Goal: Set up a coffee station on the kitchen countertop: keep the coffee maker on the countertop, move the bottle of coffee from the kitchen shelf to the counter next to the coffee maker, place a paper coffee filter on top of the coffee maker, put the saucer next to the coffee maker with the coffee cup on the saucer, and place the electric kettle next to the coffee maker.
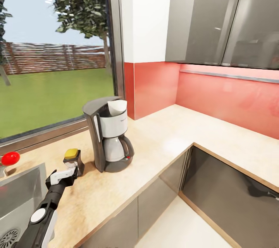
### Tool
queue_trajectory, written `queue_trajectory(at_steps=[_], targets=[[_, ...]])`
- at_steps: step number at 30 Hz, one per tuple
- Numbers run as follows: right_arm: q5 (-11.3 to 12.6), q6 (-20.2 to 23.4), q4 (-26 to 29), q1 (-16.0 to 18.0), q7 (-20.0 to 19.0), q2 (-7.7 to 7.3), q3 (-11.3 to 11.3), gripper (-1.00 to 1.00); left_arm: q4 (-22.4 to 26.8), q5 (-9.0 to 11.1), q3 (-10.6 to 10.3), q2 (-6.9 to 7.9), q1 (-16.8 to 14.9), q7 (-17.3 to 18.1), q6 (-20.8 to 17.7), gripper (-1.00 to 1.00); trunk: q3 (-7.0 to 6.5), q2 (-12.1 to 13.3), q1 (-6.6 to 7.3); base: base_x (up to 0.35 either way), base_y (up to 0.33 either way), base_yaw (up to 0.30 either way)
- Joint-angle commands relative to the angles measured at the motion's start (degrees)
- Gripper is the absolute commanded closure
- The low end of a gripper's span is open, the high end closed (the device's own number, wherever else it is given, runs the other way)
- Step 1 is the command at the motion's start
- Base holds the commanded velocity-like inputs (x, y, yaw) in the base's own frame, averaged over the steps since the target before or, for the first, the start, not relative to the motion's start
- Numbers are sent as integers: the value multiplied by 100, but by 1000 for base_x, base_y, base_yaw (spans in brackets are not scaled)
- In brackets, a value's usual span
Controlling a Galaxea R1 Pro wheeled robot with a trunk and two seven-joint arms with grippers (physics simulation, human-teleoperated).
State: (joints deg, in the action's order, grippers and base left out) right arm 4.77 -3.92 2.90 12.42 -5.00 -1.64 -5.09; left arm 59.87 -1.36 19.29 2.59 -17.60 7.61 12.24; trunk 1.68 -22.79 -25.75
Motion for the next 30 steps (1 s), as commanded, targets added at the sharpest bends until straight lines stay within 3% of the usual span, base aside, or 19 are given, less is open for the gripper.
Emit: queue_trajectory(at_steps=[1,9,22,26,30], targets=[[50,-21,-6,6,-19,-3,-46,-100,-2,-14,16,-4,-6,38,15,-100,13,-13,-3,-16,0,0],[50,-21,-5,6,-19,-3,-45,-100,-2,-14,17,-4,-6,39,15,-100,13,-13,-3,-61,0,0],[50,-23,-2,6,-12,-3,-45,-100,-262,-11,13,0,5,45,29,-100,13,-13,-3,-308,0,0],[57,-33,3,6,-11,-10,-41,-100,-593,-12,13,10,33,102,366,-100,13,-13,-3,-225,0,0],[65,-43,12,6,-4,-16,-37,-100,-687,-15,-19,14,288,139,795,-100,13,-13,-3,-56,0,0]])
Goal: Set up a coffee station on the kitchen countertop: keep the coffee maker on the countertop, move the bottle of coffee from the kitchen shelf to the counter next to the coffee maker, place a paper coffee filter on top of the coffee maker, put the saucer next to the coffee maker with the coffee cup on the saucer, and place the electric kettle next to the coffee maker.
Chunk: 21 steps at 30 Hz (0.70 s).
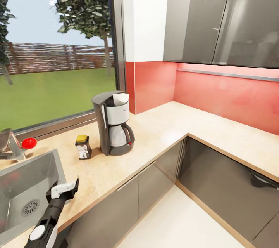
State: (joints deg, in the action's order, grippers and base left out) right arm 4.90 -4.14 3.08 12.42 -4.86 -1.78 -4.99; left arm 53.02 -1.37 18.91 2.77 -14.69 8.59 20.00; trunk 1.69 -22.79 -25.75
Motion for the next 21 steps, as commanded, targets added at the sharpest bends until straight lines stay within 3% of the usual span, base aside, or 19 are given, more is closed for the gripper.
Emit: queue_trajectory(at_steps=[1,5,12,21], targets=[[52,-22,-4,6,-18,-3,-46,-100,7,-15,12,-4,43,43,54,-100,13,-13,-3,-22,0,0],[54,-25,18,6,-16,-1,-41,-100,256,-23,-28,-4,270,194,200,-100,13,-13,-3,-7,0,0],[56,-26,17,6,-15,-2,-34,-100,926,-14,64,44,490,910,150,-100,13,-13,-3,-1,0,0],[63,-19,2,6,-22,-3,-25,-100,1482,-12,137,15,764,1078,126,-100,13,-13,-3,0,0,0]])
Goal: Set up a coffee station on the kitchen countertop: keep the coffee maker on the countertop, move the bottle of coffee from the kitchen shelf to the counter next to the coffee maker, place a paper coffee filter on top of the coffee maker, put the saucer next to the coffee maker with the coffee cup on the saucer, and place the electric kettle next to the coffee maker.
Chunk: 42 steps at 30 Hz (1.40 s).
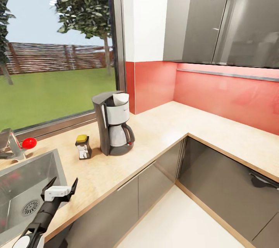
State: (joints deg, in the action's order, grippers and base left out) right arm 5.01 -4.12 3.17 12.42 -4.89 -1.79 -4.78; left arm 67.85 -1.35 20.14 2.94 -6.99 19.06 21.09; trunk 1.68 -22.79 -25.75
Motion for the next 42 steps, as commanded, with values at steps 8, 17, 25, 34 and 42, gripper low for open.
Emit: queue_trajectory(at_steps=[8,17,25,34,42], targets=[[53,-19,-9,6,-19,3,-50,-100,111,-14,16,-11,29,38,17,-100,13,-13,-4,0,0,0],[53,-27,-16,6,-12,3,-57,-100,123,-14,25,-20,31,28,9,-100,13,-13,-4,-4,-9,195],[53,-27,-18,6,-12,3,-57,-100,183,-22,19,-22,31,19,2,-100,13,-13,-4,-83,-196,267],[53,-28,-18,6,-12,3,-58,-100,191,-23,19,-22,31,19,5,-100,13,-13,-4,-105,-243,270],[53,-25,-26,6,-12,3,-59,-100,188,-23,19,-22,31,19,5,-100,13,-13,-4,-107,-245,270]])
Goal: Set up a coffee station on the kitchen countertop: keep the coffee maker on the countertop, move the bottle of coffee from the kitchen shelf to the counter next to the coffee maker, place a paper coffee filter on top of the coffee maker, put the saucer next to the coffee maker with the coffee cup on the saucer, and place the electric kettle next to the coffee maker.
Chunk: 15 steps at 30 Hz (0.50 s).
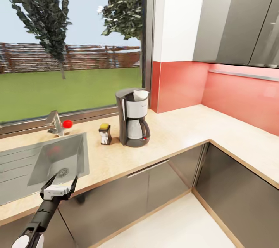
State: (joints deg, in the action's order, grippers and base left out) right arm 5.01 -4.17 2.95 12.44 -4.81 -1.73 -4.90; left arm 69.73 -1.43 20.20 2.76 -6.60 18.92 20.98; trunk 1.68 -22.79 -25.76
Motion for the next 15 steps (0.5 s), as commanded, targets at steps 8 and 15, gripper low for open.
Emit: queue_trajectory(at_steps=[8,15], targets=[[53,-19,-5,4,-20,-3,-47,-100,-1,-15,16,-4,-8,27,20,-100,13,-13,-2,-113,-245,270],[52,-20,-5,4,-20,-3,-47,-100,-3,-15,16,-5,-8,19,20,-100,13,-13,-2,-187,-231,270]])
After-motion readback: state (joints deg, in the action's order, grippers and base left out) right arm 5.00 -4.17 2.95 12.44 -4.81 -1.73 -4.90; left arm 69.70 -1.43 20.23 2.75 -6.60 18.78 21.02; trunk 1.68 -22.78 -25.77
